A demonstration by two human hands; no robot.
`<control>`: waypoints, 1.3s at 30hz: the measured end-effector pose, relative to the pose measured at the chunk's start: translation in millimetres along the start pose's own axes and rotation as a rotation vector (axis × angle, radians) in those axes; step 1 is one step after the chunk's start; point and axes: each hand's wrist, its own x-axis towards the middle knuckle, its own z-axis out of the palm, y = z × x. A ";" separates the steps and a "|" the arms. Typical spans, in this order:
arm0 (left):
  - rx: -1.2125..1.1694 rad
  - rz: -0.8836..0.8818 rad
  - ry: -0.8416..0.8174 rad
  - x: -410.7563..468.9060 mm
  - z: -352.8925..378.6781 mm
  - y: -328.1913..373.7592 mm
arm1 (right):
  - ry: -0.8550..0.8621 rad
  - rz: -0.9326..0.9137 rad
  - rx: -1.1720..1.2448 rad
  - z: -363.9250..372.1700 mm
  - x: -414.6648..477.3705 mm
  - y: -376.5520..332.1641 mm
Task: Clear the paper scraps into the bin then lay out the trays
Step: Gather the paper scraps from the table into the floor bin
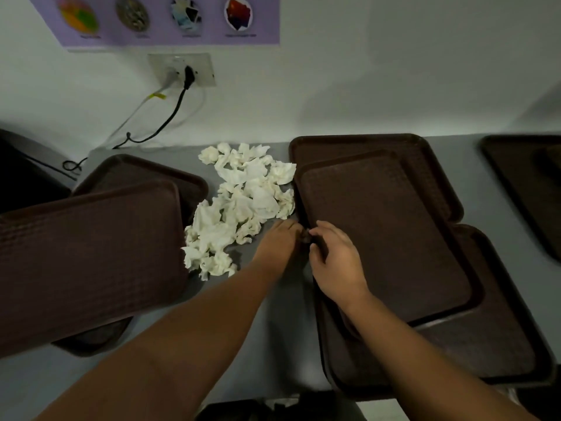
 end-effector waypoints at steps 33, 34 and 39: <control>-0.521 -0.518 0.522 -73.9 -120.3 -77.9 | -0.185 -0.004 -0.424 101.3 125.5 -43.7; -0.524 -0.518 0.523 -74.6 -120.5 -77.1 | -0.186 0.007 -0.459 102.2 126.6 -42.5; -0.491 -0.508 0.512 -75.6 -120.0 -72.8 | -0.141 -0.057 -0.497 101.5 125.2 -43.2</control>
